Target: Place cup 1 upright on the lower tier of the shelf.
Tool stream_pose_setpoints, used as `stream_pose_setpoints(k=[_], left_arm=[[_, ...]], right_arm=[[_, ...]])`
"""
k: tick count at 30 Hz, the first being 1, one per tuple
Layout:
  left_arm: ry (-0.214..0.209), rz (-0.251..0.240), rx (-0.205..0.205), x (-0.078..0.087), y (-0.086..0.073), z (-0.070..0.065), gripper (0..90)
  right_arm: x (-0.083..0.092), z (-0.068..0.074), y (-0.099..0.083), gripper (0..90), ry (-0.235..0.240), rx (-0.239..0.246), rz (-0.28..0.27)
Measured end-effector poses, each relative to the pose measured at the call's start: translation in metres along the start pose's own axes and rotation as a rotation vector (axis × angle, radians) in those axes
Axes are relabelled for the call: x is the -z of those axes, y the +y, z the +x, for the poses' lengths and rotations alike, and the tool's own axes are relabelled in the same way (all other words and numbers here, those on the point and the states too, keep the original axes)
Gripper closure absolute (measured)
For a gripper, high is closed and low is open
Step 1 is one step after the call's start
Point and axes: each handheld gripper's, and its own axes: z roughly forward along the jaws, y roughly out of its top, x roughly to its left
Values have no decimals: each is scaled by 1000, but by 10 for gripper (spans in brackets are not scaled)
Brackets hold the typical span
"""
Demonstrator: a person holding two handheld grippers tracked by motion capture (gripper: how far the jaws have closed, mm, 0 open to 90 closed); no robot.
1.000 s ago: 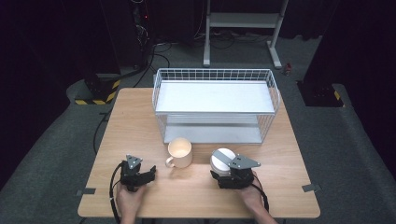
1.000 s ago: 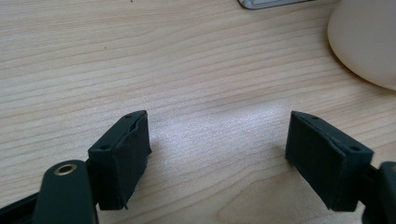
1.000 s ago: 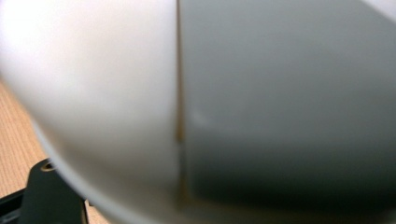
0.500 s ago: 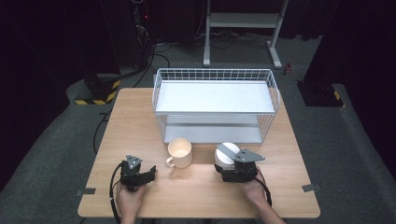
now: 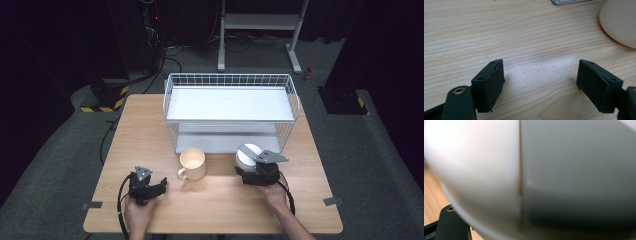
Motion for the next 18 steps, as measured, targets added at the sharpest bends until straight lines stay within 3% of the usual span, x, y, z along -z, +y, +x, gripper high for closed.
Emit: stream_pose_setpoints(k=[18], left_arm=[[-3,1,3,0,0,0,221]], right_arm=[[-11,-26,17,188,-72,-52,-24]])
